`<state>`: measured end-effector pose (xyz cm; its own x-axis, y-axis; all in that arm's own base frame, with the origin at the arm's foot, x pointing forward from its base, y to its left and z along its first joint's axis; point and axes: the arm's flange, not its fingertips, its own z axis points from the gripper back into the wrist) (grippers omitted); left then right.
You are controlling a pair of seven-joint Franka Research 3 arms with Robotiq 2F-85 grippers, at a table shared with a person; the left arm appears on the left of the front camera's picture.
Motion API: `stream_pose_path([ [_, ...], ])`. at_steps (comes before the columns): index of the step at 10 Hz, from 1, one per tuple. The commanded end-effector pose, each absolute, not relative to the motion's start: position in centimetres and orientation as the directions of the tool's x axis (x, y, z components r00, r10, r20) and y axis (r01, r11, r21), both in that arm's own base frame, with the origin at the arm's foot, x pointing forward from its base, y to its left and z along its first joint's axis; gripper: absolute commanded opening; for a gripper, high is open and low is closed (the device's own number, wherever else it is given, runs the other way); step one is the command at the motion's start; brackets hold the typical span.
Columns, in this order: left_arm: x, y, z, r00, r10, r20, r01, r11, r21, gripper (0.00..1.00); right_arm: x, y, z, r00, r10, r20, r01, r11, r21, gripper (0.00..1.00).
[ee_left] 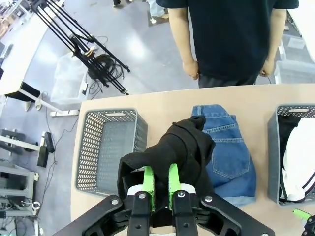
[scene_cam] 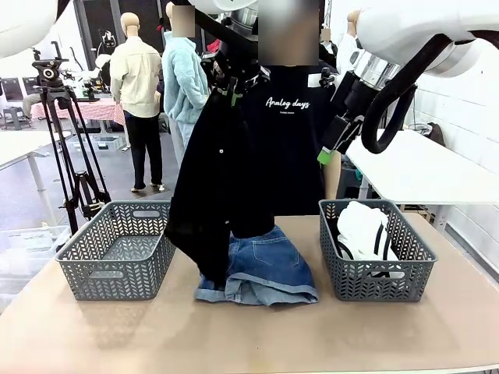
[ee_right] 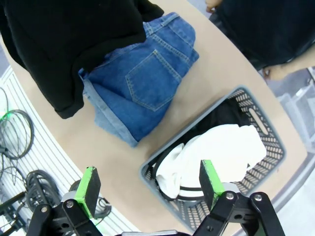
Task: Sort the tops and bottoms.
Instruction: Lift clothes from the center of the table with your left hand, then sort the clothes according to human instructions.
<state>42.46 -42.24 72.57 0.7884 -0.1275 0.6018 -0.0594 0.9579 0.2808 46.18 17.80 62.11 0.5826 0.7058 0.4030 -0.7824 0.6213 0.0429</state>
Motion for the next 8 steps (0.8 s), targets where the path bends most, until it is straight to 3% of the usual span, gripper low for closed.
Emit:
stream_pose_path([
  [1, 42.12, -42.15, 73.01, 0.786, -0.125, 0.605, -0.057, 0.961, 0.272, 0.00, 46.07, 17.86, 62.08, 0.593, 0.703, 0.393, -0.773, 0.634, 0.033, 1.00],
  [8, 42.12, -42.15, 73.01, 0.786, -0.125, 0.605, -0.057, 0.961, 0.272, 0.00, 46.07, 17.86, 62.08, 0.593, 0.703, 0.393, -0.773, 0.634, 0.033, 1.00],
])
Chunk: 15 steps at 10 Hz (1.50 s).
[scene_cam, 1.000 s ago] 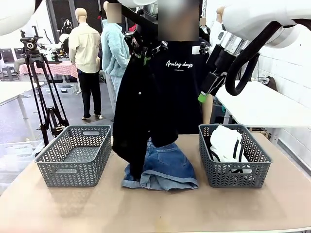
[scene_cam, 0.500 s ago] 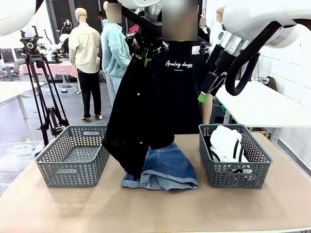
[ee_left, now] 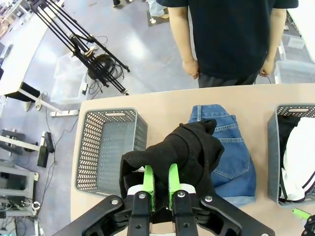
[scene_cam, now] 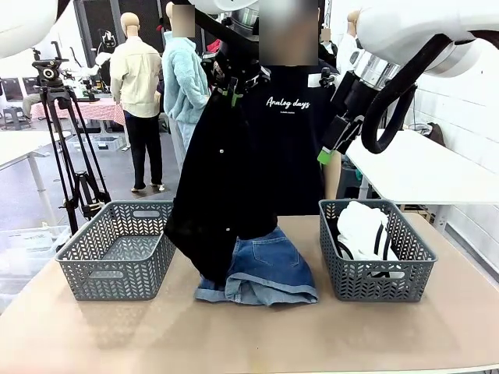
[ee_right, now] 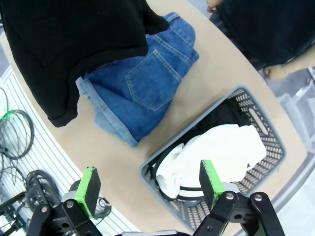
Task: Sort the tops and bottoms.
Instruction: Sort the clothes according to human instructions.
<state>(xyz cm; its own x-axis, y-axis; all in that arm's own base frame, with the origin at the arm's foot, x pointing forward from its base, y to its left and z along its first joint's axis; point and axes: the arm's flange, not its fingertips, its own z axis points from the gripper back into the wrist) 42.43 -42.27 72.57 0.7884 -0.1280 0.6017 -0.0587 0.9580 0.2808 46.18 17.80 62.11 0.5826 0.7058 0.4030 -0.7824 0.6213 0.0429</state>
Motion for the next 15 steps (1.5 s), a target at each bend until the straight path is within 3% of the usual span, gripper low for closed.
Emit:
stream_pose_path([
  [1, 42.12, -42.15, 73.01, 0.786, -0.125, 0.605, -0.057, 0.961, 0.272, 0.00, 46.07, 17.86, 62.08, 0.593, 0.703, 0.393, -0.773, 0.634, 0.033, 1.00],
  [15, 42.12, -42.15, 73.01, 0.786, -0.125, 0.605, -0.057, 0.961, 0.272, 0.00, 46.07, 17.86, 62.08, 0.593, 0.703, 0.393, -0.773, 0.634, 0.033, 1.00],
])
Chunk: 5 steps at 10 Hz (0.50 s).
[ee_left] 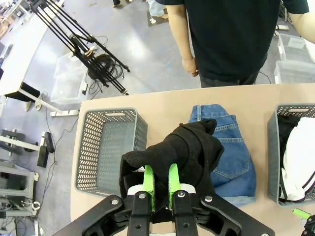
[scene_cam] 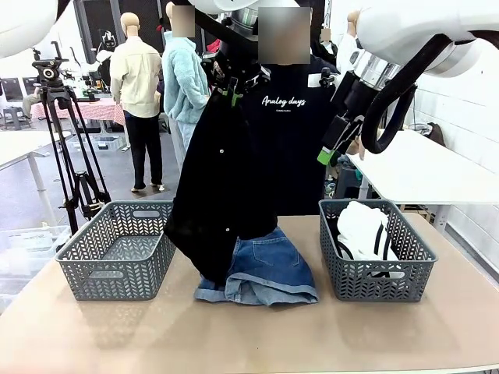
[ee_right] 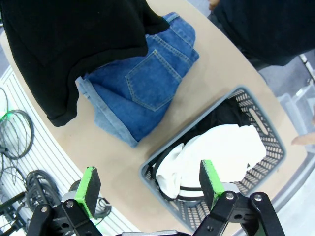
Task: Sort the tops and bottoms.
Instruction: Sort the clothes according to human instructions.
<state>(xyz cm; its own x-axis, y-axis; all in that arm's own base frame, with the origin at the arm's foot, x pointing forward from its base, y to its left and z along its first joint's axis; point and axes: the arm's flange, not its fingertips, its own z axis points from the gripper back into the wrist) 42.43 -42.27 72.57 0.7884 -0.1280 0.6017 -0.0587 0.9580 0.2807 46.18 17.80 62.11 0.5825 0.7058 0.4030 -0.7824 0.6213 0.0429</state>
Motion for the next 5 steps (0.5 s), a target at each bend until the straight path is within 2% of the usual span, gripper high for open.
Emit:
stream_pose_path([
  [1, 42.12, -42.15, 73.01, 0.786, -0.125, 0.605, -0.057, 0.961, 0.272, 0.00, 46.07, 17.86, 62.08, 0.593, 0.703, 0.393, -0.773, 0.634, 0.033, 1.00],
  [5, 42.12, -42.15, 73.01, 0.786, -0.125, 0.605, -0.057, 0.961, 0.272, 0.00, 46.07, 17.86, 62.08, 0.593, 0.703, 0.393, -0.773, 0.634, 0.033, 1.00],
])
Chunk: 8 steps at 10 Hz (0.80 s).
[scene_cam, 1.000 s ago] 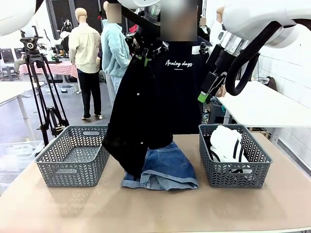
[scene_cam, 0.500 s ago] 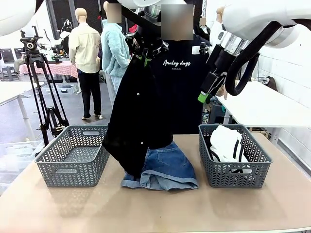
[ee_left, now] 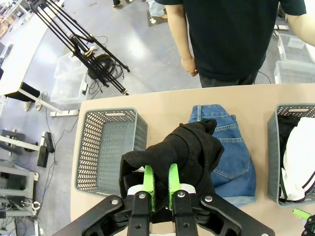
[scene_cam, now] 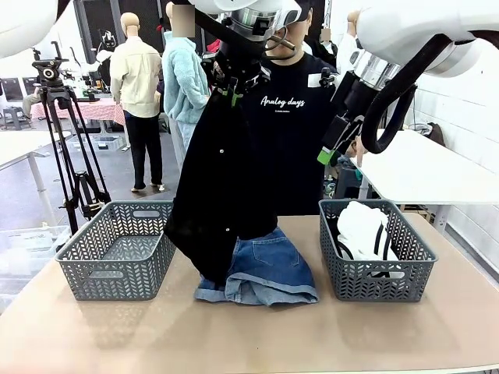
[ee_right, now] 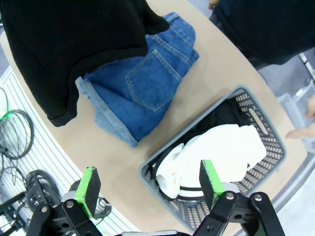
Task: Sort the tops and bottoms.
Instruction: Sort the clothes according to human instructions.
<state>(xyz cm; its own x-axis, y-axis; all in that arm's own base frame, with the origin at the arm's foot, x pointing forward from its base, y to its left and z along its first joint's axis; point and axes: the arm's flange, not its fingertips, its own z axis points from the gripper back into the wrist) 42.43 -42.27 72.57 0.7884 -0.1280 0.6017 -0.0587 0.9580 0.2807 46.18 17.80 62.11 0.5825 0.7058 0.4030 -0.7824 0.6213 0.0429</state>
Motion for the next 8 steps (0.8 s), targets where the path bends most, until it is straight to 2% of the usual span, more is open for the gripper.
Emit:
stream_pose_path([
  [1, 42.1, -42.1, 73.0, 0.786, -0.125, 0.605, -0.057, 0.961, 0.272, 0.00, 46.1, 17.9, 62.1, 0.593, 0.703, 0.393, -0.773, 0.634, 0.033, 1.00],
  [2, 42.1, -42.1, 73.0, 0.786, -0.125, 0.605, -0.057, 0.961, 0.272, 0.00, 46.2, 17.8, 62.1, 0.583, 0.706, 0.403, -0.782, 0.621, 0.043, 1.00],
  [3, 42.1, -42.1, 73.0, 0.786, -0.125, 0.605, -0.057, 0.961, 0.272, 0.00, 44.6, 17.6, 62.4, 0.568, 0.711, 0.413, -0.780, 0.625, -0.004, 1.00],
  [6, 42.1, -42.1, 73.0, 0.786, -0.125, 0.605, -0.057, 0.961, 0.272, 0.00, 36.0, 15.3, 64.5, 0.468, 0.729, 0.500, -0.798, 0.591, -0.115, 1.00],
  [8, 42.1, -42.1, 73.0, 0.786, -0.125, 0.605, -0.057, 0.961, 0.272, 0.00, 31.0, 14.3, 64.9, 0.487, 0.748, 0.452, -0.775, 0.608, -0.172, 1.00],
])
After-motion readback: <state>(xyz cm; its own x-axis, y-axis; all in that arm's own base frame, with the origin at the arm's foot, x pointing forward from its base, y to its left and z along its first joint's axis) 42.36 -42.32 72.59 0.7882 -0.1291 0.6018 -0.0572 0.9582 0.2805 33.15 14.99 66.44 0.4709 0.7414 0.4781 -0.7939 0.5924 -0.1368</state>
